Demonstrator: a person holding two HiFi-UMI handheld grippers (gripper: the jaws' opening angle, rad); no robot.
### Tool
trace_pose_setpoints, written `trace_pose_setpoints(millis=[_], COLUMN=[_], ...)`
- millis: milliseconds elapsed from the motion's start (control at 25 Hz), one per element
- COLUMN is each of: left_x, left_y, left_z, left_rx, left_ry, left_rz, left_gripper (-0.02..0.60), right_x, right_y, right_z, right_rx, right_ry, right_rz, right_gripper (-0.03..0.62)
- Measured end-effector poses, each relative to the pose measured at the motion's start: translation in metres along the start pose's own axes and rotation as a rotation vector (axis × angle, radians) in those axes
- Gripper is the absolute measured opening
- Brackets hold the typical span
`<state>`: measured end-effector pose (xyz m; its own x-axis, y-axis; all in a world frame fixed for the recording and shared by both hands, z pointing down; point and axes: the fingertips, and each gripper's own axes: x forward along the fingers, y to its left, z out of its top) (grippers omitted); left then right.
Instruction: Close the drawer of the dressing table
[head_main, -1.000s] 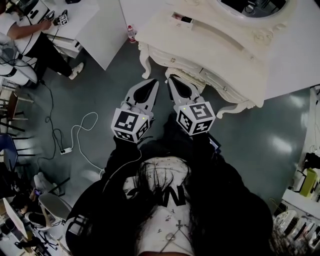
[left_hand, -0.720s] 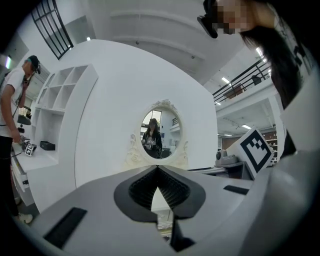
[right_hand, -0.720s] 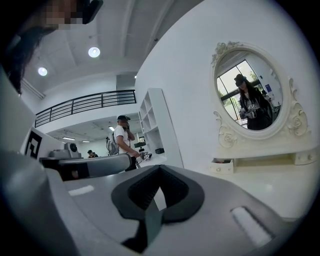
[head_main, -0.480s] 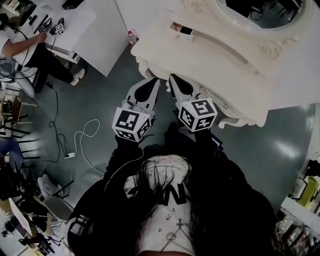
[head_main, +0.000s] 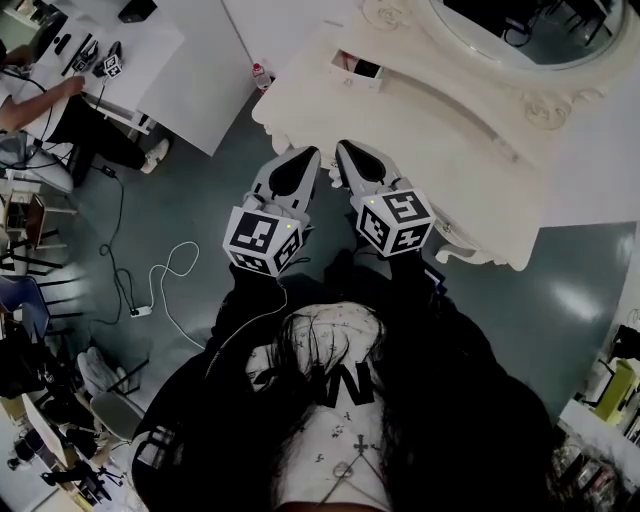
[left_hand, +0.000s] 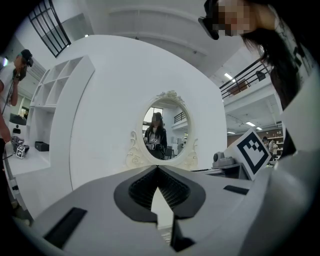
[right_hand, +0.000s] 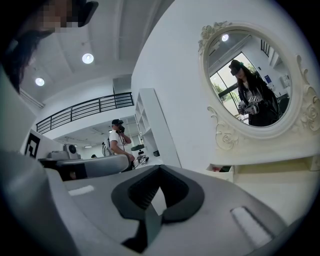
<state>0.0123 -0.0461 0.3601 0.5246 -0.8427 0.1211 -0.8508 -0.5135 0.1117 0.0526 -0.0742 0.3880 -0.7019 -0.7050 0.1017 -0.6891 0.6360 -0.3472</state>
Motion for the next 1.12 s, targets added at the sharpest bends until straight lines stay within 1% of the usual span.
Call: trace_pose_setpoints(millis=[320, 600, 800, 1120], left_x=[0.022, 0.046, 0.077, 0.131], left_y=[0.001, 0.015, 0.034, 0.087], left_z=[-0.003, -0.011, -0.012, 0.004], left_rx=[0.003, -0.015, -0.008, 0.019], left_ry=[0.021, 0.043, 0.052, 0.076], left_rz=[-0.02, -0.051, -0.104, -0.218], left_gripper=[0.0, 0.0, 0.0, 0.0], right_x=[0.0, 0.006, 0.025, 0.087], right_y=[-0.023, -0.048, -0.075, -0.102], right_z=[0.0, -0.002, 0.002, 0.018], right_rx=[0.025, 0.033, 0.035, 0.045], right_ry=[-0.005, 0.002, -0.006, -0.019], right_rz=[-0.033, -0.094, -0.163, -0.268], right_gripper=[0.008, 0.009, 0.008, 0.009])
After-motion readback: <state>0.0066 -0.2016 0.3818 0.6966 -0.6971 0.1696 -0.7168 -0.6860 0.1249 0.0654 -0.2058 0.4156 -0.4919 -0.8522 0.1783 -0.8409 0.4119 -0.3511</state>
